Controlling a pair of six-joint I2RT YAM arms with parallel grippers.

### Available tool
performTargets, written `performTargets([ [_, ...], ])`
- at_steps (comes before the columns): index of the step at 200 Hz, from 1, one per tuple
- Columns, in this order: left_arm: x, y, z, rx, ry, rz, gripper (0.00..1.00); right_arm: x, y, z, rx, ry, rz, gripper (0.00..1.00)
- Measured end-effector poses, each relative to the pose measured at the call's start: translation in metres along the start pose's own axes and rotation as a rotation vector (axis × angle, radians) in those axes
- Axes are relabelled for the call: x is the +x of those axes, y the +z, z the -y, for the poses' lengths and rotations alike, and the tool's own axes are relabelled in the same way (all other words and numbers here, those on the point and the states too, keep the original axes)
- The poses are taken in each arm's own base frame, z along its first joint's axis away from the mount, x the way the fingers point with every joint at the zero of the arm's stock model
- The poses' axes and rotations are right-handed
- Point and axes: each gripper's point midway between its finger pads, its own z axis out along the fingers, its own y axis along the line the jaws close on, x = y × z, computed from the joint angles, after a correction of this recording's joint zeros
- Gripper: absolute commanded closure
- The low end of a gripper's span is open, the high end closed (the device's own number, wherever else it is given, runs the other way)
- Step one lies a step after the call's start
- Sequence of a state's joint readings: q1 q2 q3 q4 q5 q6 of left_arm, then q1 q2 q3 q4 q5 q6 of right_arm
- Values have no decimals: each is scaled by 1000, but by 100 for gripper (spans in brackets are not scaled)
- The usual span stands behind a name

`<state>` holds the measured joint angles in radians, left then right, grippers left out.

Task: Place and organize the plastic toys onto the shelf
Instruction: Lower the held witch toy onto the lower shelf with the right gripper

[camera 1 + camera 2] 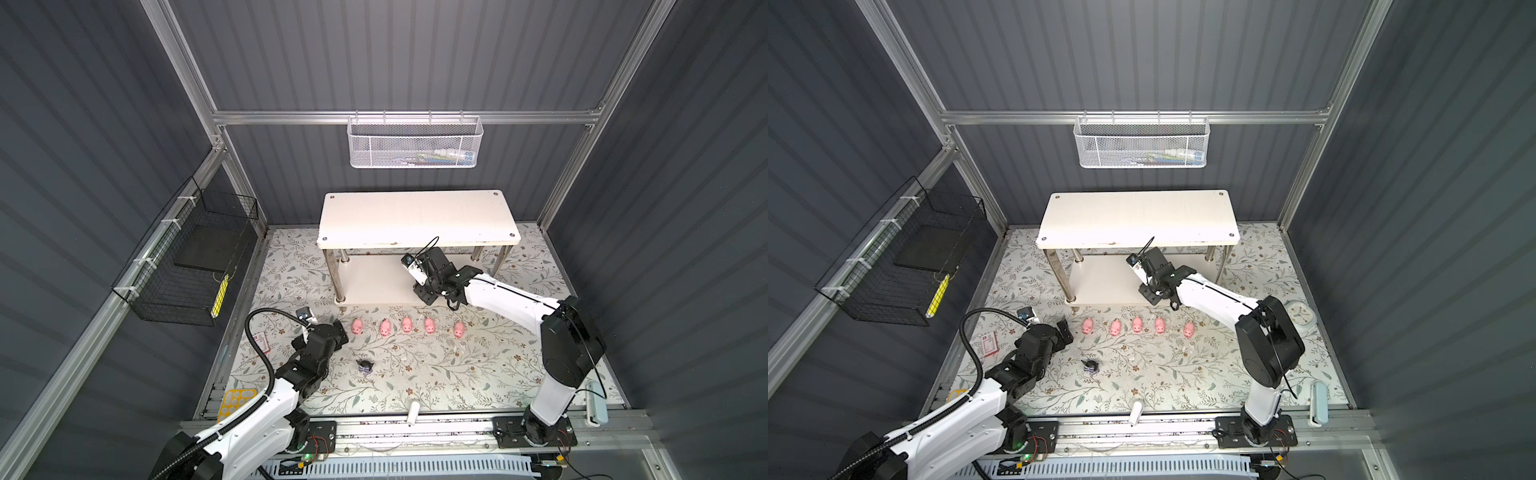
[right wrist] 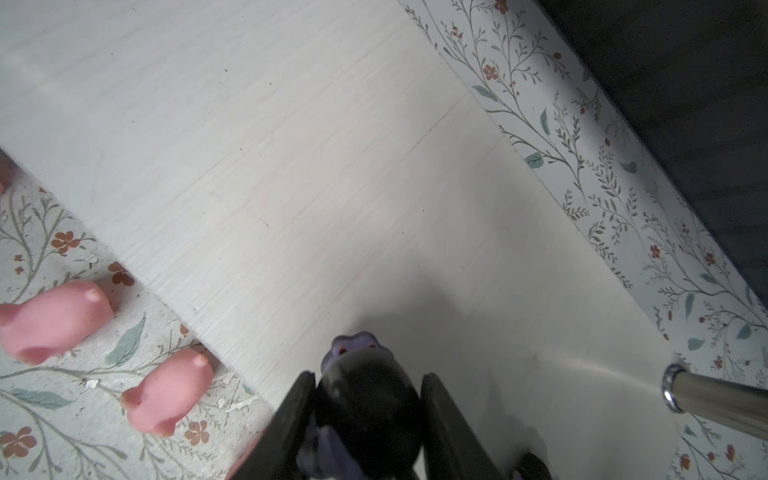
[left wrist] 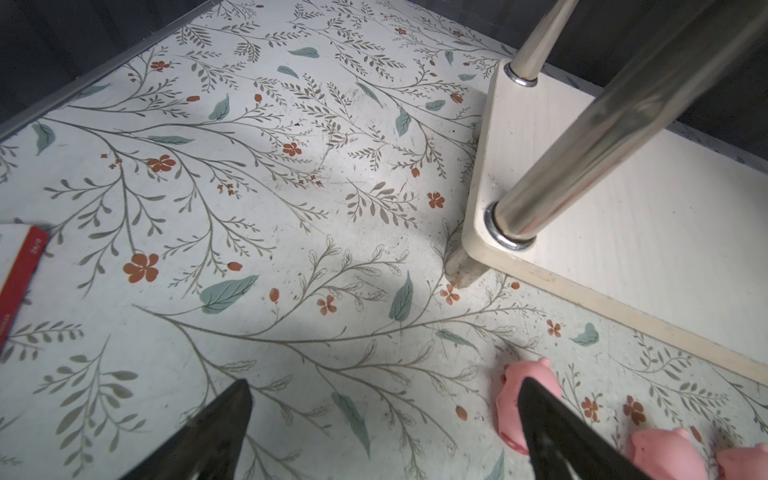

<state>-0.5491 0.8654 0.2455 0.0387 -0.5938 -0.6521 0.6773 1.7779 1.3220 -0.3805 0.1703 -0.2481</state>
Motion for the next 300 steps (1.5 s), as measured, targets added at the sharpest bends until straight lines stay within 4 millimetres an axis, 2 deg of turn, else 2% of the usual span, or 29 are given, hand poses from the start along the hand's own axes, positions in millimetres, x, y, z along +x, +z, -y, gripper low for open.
performTargets([
  [131, 0, 0, 0, -2, -1, 2, 0, 1, 10, 1, -3, 3, -2, 70],
  [300, 1, 0, -3, -11, -4, 2, 0, 1, 10, 4, 6, 7, 0, 53],
])
